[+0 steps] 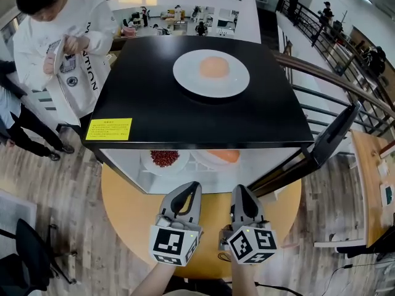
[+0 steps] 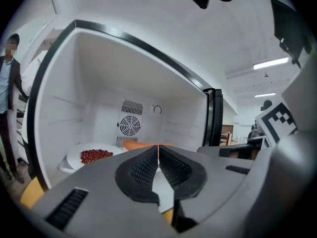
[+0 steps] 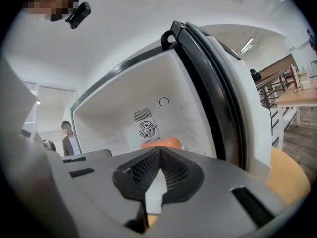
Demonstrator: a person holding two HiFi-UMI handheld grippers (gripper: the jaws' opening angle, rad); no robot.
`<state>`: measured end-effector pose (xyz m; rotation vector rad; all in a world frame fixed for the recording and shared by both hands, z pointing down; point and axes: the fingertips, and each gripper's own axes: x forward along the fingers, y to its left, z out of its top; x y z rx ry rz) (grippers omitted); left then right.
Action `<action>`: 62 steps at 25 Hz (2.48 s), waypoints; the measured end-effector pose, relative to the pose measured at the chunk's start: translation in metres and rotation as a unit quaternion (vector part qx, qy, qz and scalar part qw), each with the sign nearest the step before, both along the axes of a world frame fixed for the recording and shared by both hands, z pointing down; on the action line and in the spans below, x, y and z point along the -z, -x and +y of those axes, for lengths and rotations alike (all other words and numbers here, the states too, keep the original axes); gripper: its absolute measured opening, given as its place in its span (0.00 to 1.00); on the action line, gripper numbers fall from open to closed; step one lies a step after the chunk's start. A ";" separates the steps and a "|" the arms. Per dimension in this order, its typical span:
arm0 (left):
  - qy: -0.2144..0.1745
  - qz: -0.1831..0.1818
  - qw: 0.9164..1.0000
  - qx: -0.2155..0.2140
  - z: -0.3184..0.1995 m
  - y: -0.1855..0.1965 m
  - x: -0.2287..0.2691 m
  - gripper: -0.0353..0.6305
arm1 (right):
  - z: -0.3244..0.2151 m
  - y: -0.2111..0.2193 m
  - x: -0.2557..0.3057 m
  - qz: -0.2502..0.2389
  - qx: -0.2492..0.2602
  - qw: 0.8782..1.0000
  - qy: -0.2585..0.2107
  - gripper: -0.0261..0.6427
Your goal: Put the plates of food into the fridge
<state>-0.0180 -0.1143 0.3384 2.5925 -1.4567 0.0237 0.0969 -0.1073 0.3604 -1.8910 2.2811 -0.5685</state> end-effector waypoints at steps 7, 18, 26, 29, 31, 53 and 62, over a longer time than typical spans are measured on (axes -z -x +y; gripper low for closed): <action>-0.014 0.005 0.999 0.030 0.014 0.019 0.019 0.06 | 0.023 0.007 0.019 -0.012 0.007 1.000 -0.024 0.06; -0.015 0.006 1.000 0.016 0.028 0.009 0.027 0.06 | 0.040 0.025 0.030 -0.009 0.017 0.999 -0.029 0.06; 0.004 0.007 1.000 -0.005 0.033 0.005 0.032 0.06 | 0.045 0.035 0.046 -0.026 0.042 0.998 -0.032 0.06; 0.036 0.045 0.998 -0.030 0.037 0.006 0.042 0.06 | 0.045 0.043 0.068 -0.076 0.092 0.992 -0.026 0.06; 0.067 0.091 0.992 -0.062 0.037 0.007 0.056 0.06 | 0.044 0.049 0.094 -0.127 0.146 0.981 -0.020 0.06; 0.336 0.088 0.923 -0.164 -0.104 0.066 0.235 0.07 | -0.107 0.002 0.254 -0.189 0.293 0.909 0.229 0.08; 0.458 0.097 0.865 -0.179 -0.164 0.055 0.214 0.13 | -0.182 0.012 0.235 -0.154 0.325 0.871 0.334 0.19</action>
